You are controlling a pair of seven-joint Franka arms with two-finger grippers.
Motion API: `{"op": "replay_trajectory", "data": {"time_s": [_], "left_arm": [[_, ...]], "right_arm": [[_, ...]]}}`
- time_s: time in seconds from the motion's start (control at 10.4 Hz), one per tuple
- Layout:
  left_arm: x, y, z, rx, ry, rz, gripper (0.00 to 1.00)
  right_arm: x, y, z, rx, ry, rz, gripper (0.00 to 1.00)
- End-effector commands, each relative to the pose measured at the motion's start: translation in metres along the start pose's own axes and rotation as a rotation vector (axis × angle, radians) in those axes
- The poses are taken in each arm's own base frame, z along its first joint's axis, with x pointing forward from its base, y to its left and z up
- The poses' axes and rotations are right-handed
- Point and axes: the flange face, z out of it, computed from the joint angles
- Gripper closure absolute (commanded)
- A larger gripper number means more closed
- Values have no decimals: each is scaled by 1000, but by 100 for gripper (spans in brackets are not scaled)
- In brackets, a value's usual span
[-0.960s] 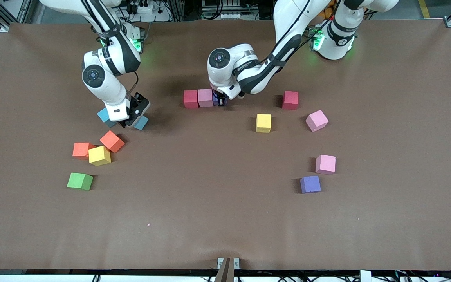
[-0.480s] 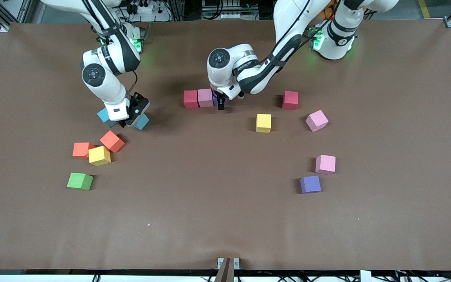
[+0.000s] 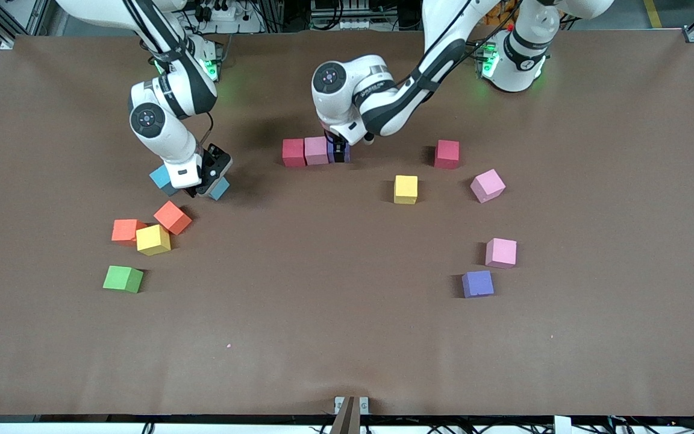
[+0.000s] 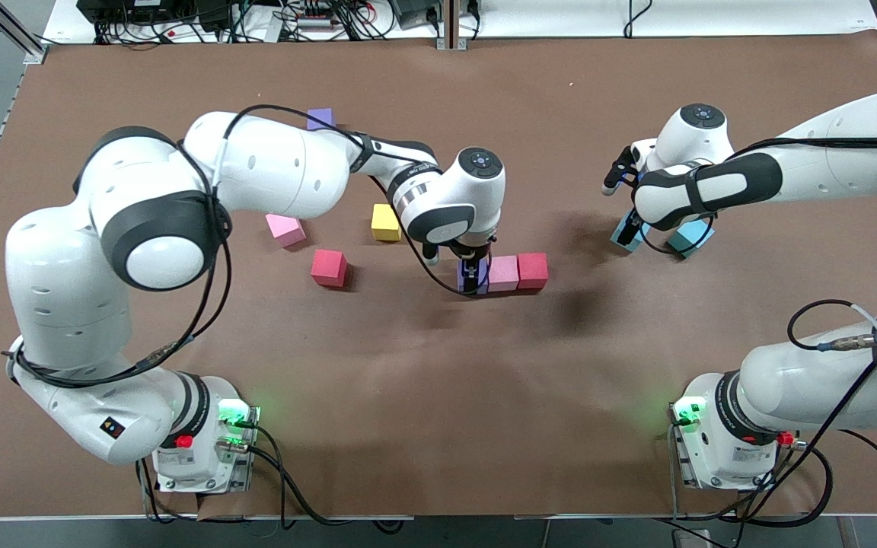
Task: Form number 2 with 11 blocks
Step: 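Release purple with the left gripper while the right gripper grasps the cyan block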
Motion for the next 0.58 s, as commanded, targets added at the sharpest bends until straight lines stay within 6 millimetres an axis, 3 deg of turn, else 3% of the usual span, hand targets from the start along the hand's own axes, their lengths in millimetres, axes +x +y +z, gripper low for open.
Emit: {"op": "replay_trajectory", "data": {"time_s": [0.0,0.19,0.29,0.38,0.48], "left_arm": [[3,-8,-30,-41,28,-51,0],[17,5,-47,-43,54,4,0],[32,26,-52,-43,54,-8,0],[49,51,-59,-46,46,-24,0],[66,74,-64,-49,41,-34,0]], "right_arm": [[-7,7,16,11,4,17,0],[-7,7,21,16,4,16,0],[-8,8,21,14,4,14,13],[-8,10,16,6,7,19,35],[-6,13,0,-21,14,17,52]]}}
